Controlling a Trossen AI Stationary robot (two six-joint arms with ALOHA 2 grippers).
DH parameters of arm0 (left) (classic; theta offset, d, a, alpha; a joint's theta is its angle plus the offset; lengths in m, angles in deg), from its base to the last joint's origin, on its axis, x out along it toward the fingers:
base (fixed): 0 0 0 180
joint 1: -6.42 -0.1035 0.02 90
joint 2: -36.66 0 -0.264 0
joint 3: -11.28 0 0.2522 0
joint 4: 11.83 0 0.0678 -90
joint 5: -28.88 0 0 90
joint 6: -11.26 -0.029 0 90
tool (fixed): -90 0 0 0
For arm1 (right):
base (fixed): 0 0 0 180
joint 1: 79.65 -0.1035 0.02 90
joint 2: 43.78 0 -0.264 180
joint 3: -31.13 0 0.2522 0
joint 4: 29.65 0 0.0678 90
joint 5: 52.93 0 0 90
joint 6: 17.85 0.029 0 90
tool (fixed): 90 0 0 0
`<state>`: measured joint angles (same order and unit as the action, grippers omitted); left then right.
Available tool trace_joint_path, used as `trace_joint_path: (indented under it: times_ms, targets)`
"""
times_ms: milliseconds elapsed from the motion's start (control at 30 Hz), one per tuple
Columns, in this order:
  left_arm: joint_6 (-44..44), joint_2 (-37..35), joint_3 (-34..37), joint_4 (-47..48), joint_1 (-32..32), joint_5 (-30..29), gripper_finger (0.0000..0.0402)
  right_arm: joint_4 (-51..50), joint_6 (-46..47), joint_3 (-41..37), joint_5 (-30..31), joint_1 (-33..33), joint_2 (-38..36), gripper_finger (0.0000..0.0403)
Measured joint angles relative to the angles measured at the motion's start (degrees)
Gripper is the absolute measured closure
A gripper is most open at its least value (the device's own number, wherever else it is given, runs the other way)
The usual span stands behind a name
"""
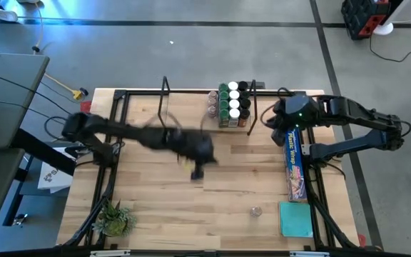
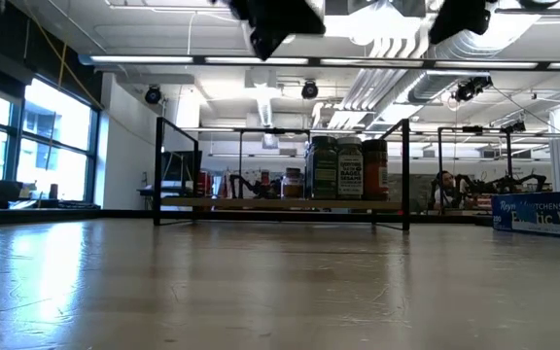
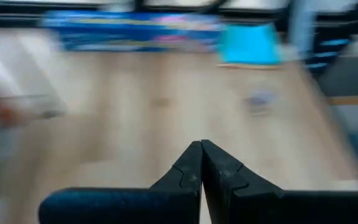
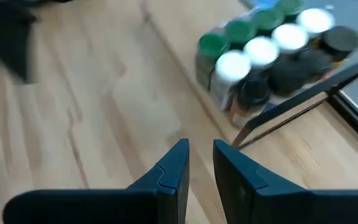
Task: Shelf spices
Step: Put the brown seasoning bottle on the shelf aligned with the other brown seasoning bottles
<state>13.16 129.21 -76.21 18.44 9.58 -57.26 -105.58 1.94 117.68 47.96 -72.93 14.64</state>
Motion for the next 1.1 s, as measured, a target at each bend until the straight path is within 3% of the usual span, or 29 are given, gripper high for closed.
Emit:
trace_joint_path:
  times_ms: [167, 333, 533, 700, 900, 1100]
  targets:
    - [9.33, 7.51, -0.01, -14.56, 12.51, 1.68, 0.0397, -5.20, -11.30, 0.00, -6.65, 0.00, -0.38, 0.0337]
    - [15.80, 18.13, -2.15, -26.23, 18.32, -0.26, 0.0354, -8.72, -14.72, 0.00, -11.52, -0.02, -2.64, 0.0337]
    - [16.04, 31.11, -10.03, -26.77, 17.64, -0.66, 0.0250, -10.66, -15.78, 0.00, -11.84, -0.01, -7.32, 0.0337]
    - [10.90, 38.94, -16.61, -27.04, 15.99, -1.59, 0.0174, -12.08, -15.34, 0.00, -11.32, -0.02, -10.69, 0.0337]
    - [6.49, 43.93, -22.96, -27.39, 15.39, -10.43, 0.0155, -13.67, -13.95, -0.02, -11.10, -0.02, -12.78, 0.0337]
    - [-2.67, 45.42, -24.27, -33.50, 15.56, -10.22, 0.0154, -14.10, -13.20, -0.02, -10.46, -0.01, -13.16, 0.0337]
